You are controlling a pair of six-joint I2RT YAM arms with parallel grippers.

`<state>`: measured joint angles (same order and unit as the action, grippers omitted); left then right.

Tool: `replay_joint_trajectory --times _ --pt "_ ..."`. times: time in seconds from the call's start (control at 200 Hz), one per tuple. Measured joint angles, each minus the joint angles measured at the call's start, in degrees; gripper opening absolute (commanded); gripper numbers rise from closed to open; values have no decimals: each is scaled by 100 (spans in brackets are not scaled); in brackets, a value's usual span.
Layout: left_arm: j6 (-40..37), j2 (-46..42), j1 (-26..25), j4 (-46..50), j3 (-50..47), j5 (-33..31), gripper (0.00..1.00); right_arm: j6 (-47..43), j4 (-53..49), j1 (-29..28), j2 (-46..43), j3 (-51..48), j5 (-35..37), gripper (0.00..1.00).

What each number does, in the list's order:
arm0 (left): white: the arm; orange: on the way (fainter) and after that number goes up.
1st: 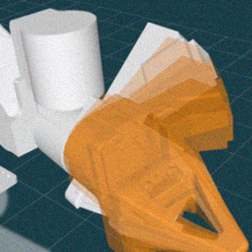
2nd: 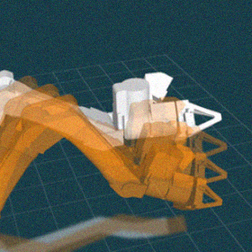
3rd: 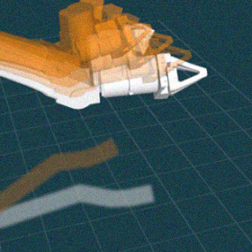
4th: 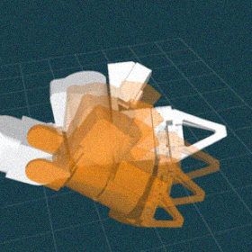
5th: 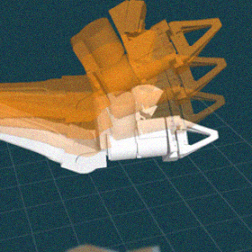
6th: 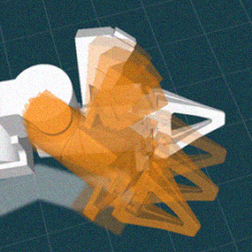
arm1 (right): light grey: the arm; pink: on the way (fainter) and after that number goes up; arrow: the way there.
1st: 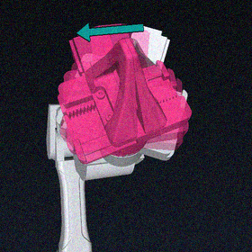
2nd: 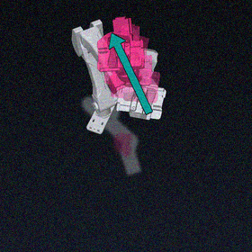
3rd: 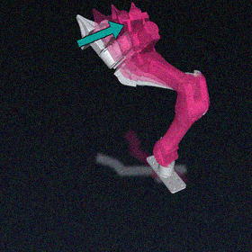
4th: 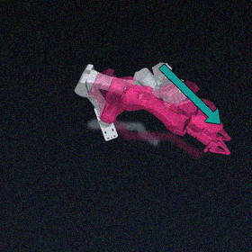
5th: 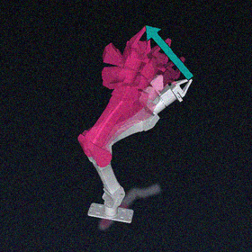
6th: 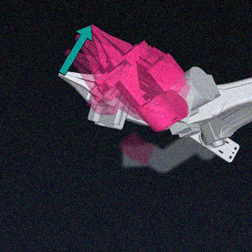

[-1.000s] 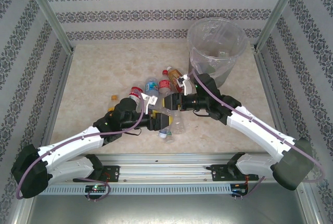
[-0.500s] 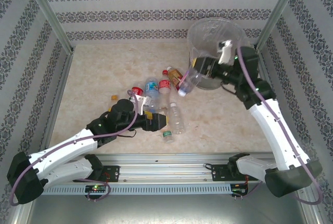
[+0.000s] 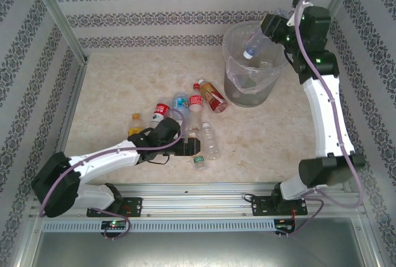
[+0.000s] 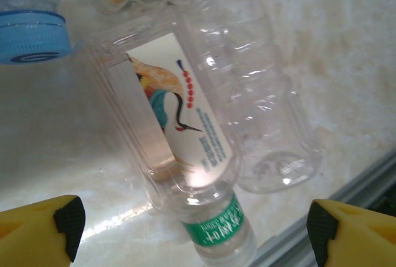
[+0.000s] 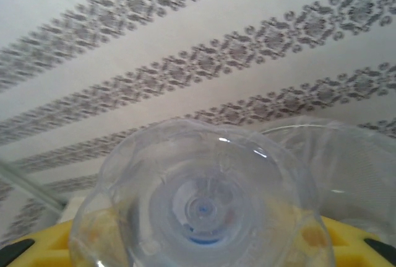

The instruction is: Put the plastic bottles in the bin

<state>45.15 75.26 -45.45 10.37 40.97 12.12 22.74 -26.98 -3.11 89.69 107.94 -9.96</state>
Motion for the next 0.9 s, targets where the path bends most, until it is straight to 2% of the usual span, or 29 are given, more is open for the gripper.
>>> replay_joint_trajectory --times 0.19,0.23,0.295,0.375,0.435,0.6,0.669,0.899 --pt "120 577 0 -4 186 -83 87 -420 -304 0 811 345 605 55" --pt "146 675 2 -4 223 -83 86 -490 -393 0 920 350 691 61" --pt "173 859 0 -11 289 -85 84 -564 -514 0 1038 348 793 77" --pt "197 1038 0 -22 321 -76 82 -680 -592 0 1071 339 848 88" --pt "208 1113 -9 -103 361 -42 82 -741 -595 0 1056 326 863 92" --pt "212 1327 -31 -345 444 24 82 -820 -597 -46 745 -90 850 95" --pt "221 1423 -31 -487 459 72 78 -831 -584 -142 420 -507 826 94" --pt "269 1604 -31 -831 505 151 67 -820 -577 -870 -1036 -2026 697 94"
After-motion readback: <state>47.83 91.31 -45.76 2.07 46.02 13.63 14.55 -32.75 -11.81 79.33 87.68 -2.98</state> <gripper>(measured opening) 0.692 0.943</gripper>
